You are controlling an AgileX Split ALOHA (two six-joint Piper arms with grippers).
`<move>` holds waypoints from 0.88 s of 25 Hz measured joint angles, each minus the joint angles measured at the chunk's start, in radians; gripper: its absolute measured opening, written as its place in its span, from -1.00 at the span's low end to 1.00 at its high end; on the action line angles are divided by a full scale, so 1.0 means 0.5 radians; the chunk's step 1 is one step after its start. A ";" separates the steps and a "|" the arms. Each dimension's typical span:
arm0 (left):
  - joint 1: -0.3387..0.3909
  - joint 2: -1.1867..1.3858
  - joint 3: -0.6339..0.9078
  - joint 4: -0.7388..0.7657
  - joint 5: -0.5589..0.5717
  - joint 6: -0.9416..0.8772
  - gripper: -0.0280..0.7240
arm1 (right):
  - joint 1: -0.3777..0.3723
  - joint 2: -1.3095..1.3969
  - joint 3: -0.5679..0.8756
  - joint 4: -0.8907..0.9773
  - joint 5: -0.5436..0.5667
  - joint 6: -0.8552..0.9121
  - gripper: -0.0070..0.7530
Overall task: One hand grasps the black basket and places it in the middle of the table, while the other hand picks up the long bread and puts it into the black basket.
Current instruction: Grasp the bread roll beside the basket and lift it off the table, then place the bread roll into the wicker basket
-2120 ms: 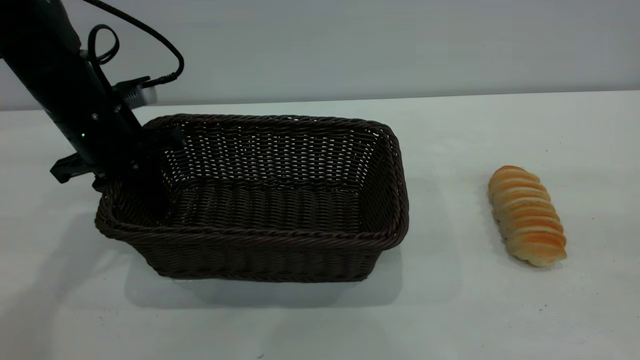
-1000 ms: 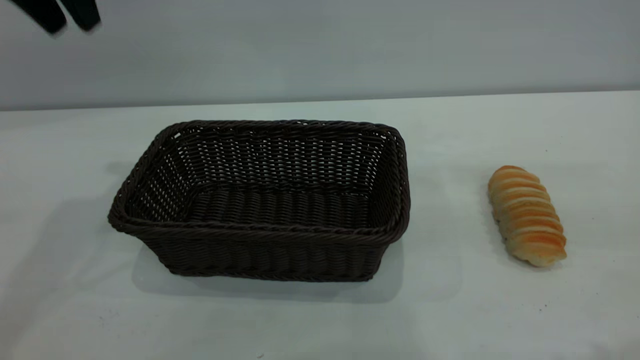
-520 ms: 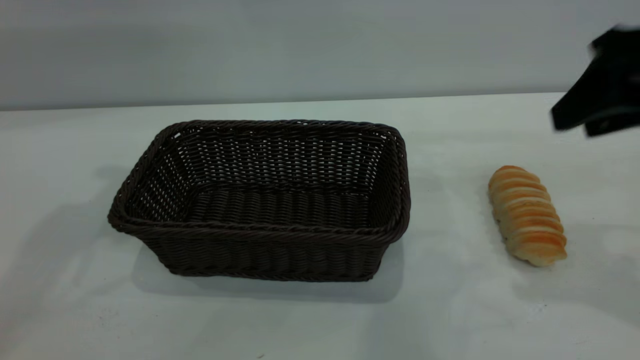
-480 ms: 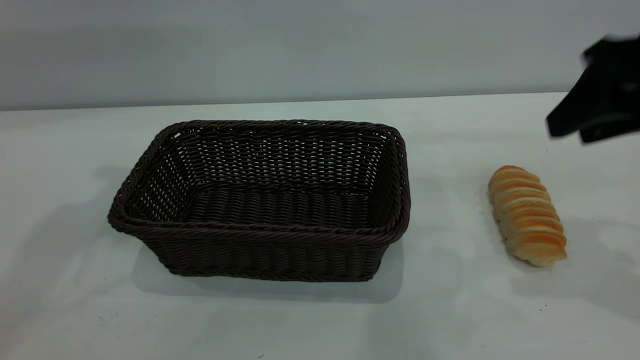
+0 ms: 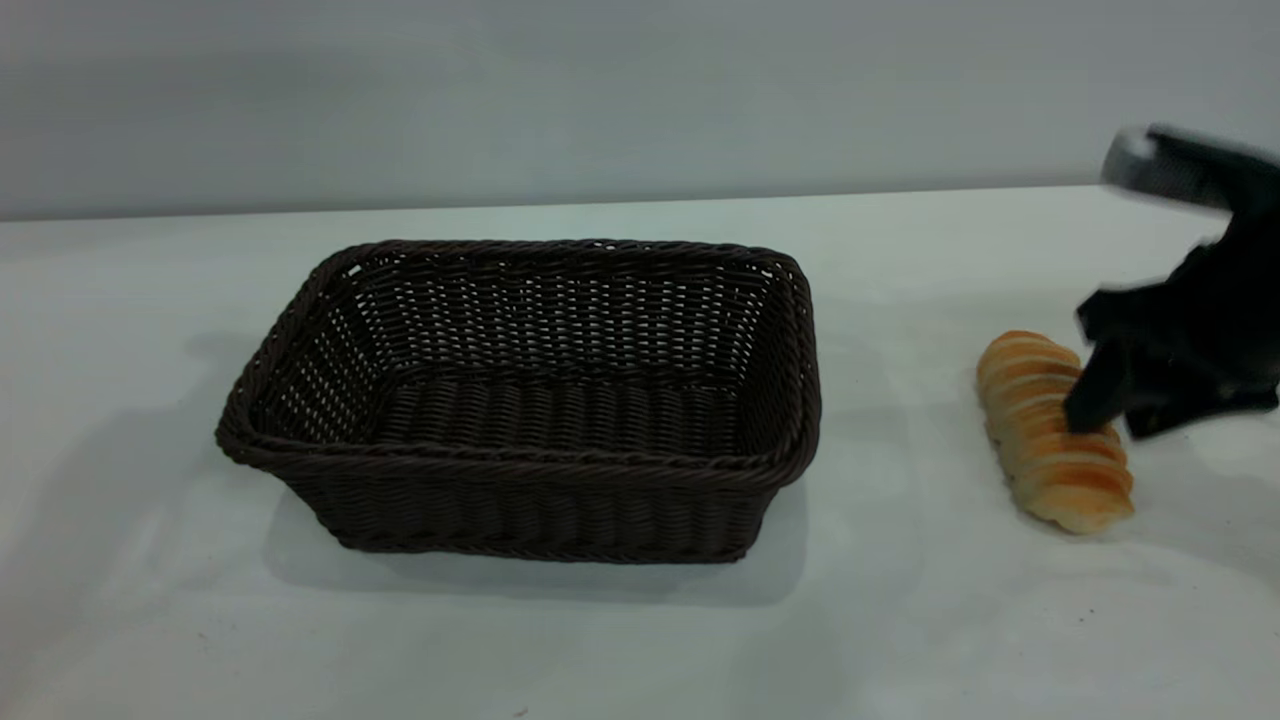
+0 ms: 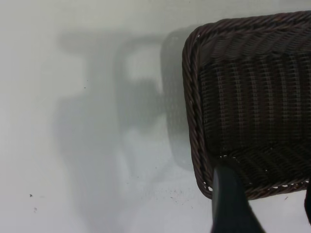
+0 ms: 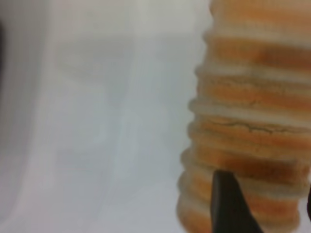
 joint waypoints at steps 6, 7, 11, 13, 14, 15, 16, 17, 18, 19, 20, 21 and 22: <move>0.000 0.000 0.000 0.000 0.000 -0.002 0.23 | 0.037 0.201 -0.102 0.025 0.016 0.000 -0.34; 0.000 0.000 0.000 0.000 0.000 -0.002 0.23 | 0.036 0.196 -0.104 0.025 0.025 0.000 -0.47; 0.000 0.000 0.000 0.000 0.000 -0.002 0.23 | 0.047 0.095 -0.106 0.000 0.092 0.000 -0.86; 0.000 0.000 0.000 0.000 0.000 -0.002 0.23 | 0.056 -0.024 -0.135 -0.047 0.160 0.028 -0.88; 0.000 0.000 0.000 0.000 0.000 -0.002 0.23 | 0.056 -0.076 -0.161 -0.065 0.203 0.064 -0.88; 0.000 0.000 0.000 0.000 0.000 -0.002 0.23 | 0.056 -0.134 -0.202 -0.094 0.264 0.124 -0.89; 0.000 0.000 0.000 0.000 0.000 -0.002 0.23 | 0.066 -0.183 -0.243 -0.131 0.318 0.197 -0.89; 0.000 0.000 0.000 0.000 0.000 -0.002 0.23 | 0.088 -0.221 -0.311 -0.212 0.384 0.286 -0.89; 0.000 0.000 0.000 0.000 0.000 -0.002 0.23 | 0.120 -0.244 -0.376 -0.307 0.439 0.387 -0.89; 0.000 0.000 0.000 0.000 0.000 -0.002 0.23 | 0.164 -0.259 -0.432 -0.406 0.479 0.483 -0.89; 0.000 0.000 0.000 0.000 0.000 -0.002 0.23 | 0.245 -0.270 -0.499 -0.536 0.513 0.611 -0.89; 0.000 0.000 0.000 0.000 0.000 -0.002 0.23 | 0.325 -0.270 -0.567 -0.671 0.538 0.725 -0.89; 0.000 0.000 0.000 0.000 0.000 -0.002 0.23 | 0.396 -0.270 -0.619 -0.783 0.555 0.865 -0.89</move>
